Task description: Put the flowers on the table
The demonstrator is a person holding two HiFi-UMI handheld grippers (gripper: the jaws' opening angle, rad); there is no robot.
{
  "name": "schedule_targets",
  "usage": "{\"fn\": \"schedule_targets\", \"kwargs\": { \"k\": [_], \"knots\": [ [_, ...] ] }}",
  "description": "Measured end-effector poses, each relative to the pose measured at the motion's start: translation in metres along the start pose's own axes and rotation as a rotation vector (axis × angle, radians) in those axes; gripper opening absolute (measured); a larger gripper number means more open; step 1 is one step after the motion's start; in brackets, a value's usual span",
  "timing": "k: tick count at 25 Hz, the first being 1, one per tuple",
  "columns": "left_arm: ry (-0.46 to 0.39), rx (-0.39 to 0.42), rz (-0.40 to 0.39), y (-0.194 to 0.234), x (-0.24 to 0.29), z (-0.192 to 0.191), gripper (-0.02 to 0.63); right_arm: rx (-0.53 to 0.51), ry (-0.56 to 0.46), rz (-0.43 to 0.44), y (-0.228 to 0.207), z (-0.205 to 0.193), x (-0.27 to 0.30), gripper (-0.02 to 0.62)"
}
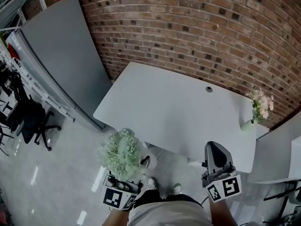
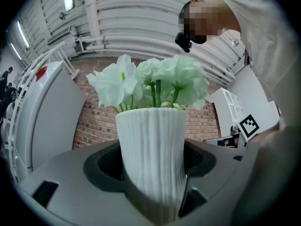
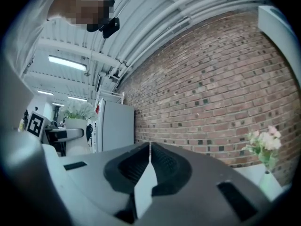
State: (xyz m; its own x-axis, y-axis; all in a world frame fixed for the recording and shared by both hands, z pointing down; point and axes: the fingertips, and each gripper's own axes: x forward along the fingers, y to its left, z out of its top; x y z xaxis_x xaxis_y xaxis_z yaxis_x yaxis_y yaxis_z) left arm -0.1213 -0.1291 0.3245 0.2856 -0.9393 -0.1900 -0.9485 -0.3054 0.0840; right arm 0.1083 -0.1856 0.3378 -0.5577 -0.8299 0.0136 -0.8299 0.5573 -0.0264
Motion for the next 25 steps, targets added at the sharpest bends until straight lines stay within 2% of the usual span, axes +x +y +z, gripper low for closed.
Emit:
{"fn": "schedule_targets", "kwargs": {
  "k": [10,25],
  "knots": [
    [0.01,0.003,-0.02,0.023,0.025,-0.013,0.345,-0.017,0.007,-0.112,-0.026,0.0,0.0,0.023],
    [0.024,0.008,-0.066,0.03,0.046,-0.027,0.344,-0.024,0.01,-0.167,-0.04,-0.006,0.007,0.023]
  ]
}}
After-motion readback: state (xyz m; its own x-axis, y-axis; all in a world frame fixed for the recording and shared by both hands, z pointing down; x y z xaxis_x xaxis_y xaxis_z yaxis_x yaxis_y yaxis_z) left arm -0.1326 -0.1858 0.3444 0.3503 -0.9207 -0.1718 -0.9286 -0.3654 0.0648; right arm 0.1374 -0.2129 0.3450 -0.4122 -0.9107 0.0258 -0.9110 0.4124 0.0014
